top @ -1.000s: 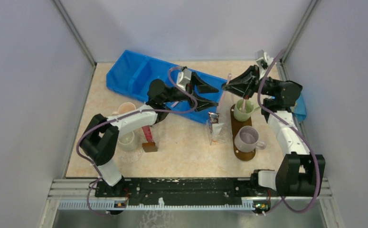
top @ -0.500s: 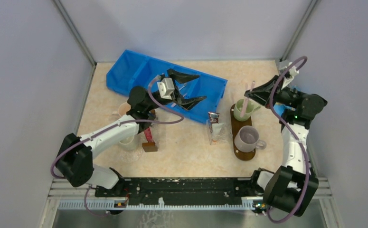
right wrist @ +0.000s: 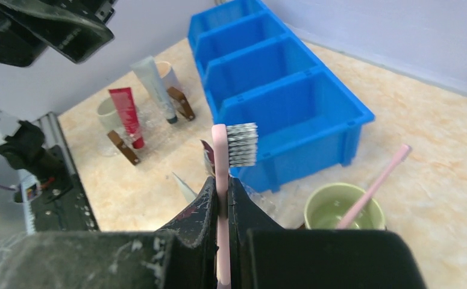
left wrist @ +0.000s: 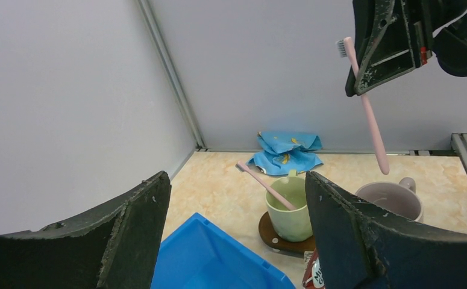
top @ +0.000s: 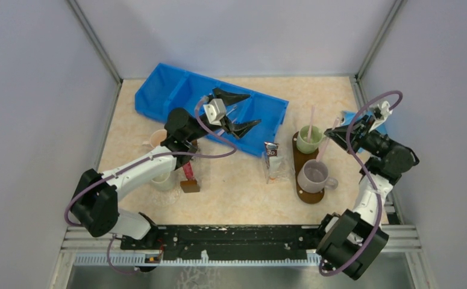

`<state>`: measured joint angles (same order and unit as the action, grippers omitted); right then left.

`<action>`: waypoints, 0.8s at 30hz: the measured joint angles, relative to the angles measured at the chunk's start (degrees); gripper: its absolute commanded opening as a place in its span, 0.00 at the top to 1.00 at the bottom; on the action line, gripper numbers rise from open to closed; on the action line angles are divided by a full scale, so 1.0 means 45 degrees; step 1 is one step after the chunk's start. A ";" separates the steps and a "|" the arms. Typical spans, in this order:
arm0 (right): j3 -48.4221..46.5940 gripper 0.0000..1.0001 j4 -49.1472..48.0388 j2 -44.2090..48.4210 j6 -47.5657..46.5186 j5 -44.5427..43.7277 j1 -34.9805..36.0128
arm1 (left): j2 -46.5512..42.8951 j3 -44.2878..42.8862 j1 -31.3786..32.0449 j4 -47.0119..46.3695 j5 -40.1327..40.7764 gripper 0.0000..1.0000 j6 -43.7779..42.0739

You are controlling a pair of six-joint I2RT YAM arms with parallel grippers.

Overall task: Prepare toiletry sets of a toothbrush and toothpaste on the tray
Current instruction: Place the toothbrush in the cup.

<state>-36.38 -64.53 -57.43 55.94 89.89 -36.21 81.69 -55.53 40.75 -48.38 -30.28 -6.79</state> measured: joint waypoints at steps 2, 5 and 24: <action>0.0427 1.00 -0.1457 -0.0087 0.1025 0.0000 -0.0350 | 0.0000 0.0005 0.0000 0.0078 0.0068 0.14 -0.0092; 0.1005 1.00 -0.3555 -0.0389 0.2317 0.0000 -0.0602 | -0.0015 0.0024 0.0000 0.0180 0.0136 0.14 -0.0180; 0.3502 1.00 -0.5527 -0.0826 0.1287 -0.0005 -0.0690 | -0.0170 0.0189 -0.0005 0.0457 0.0743 0.13 -0.0797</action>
<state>-20.62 -89.41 -61.14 61.73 89.86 -39.31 80.93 -54.68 40.73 -46.33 -26.94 -10.37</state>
